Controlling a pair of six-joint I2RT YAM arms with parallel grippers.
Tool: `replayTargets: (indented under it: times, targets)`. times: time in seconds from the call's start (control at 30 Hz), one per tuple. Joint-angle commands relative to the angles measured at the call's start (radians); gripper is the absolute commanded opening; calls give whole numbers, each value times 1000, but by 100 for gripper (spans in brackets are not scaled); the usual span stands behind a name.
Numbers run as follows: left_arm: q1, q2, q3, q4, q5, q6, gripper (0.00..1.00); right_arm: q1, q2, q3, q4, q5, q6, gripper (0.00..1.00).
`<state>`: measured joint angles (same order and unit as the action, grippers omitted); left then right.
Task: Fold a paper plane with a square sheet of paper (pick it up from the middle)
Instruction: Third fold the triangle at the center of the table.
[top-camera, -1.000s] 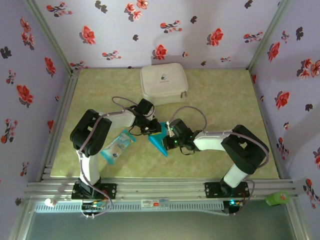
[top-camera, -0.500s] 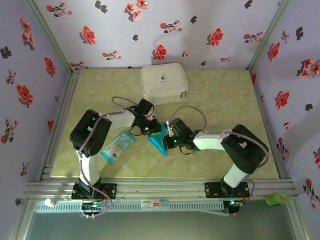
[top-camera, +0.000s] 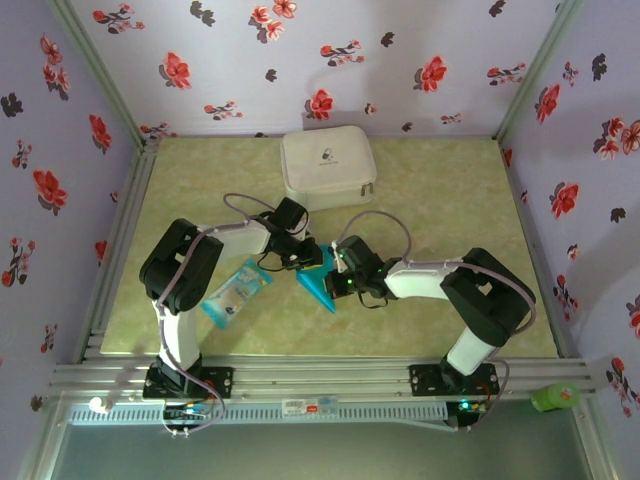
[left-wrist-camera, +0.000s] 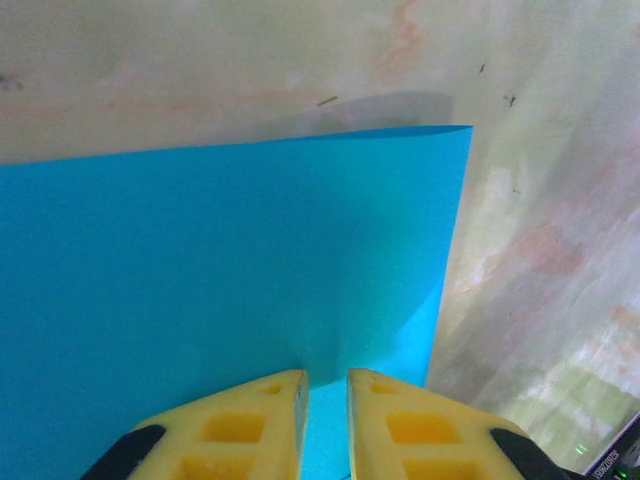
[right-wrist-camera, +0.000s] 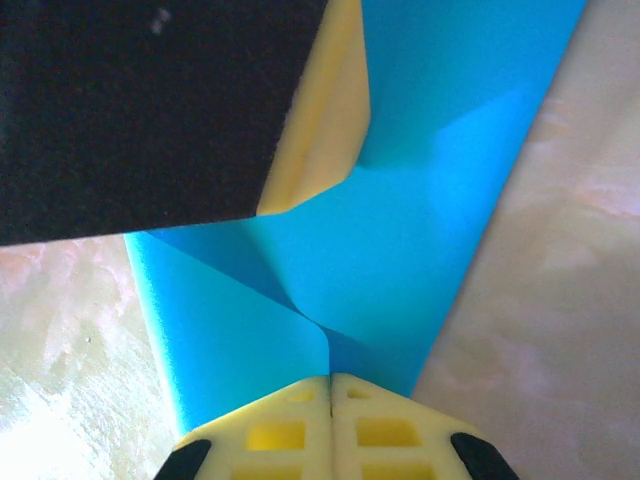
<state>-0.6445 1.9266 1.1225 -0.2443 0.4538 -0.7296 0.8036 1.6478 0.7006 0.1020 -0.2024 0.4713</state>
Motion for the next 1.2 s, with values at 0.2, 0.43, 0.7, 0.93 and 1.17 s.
replayTargets:
  times: [0.2, 0.43, 0.7, 0.93, 1.17]
  targets:
    - [-9, -1, -17, -53, -34, -6, 19, -6, -15, 4, -32, 28, 1, 0]
    - [-9, -1, -21, -52, -38, -8, 19, -6, -44, -2, -31, 32, 2, 0]
    - [-9, -1, -29, -48, -40, -11, 19, -7, -8, -10, 4, 15, 21, 0]
    - [-9, 1, -26, -53, -38, -8, 19, -7, -17, -6, 6, 4, 15, 0]
    - [-9, 1, -25, -52, -38, -7, 19, -6, 7, 7, -14, 4, 14, 0]
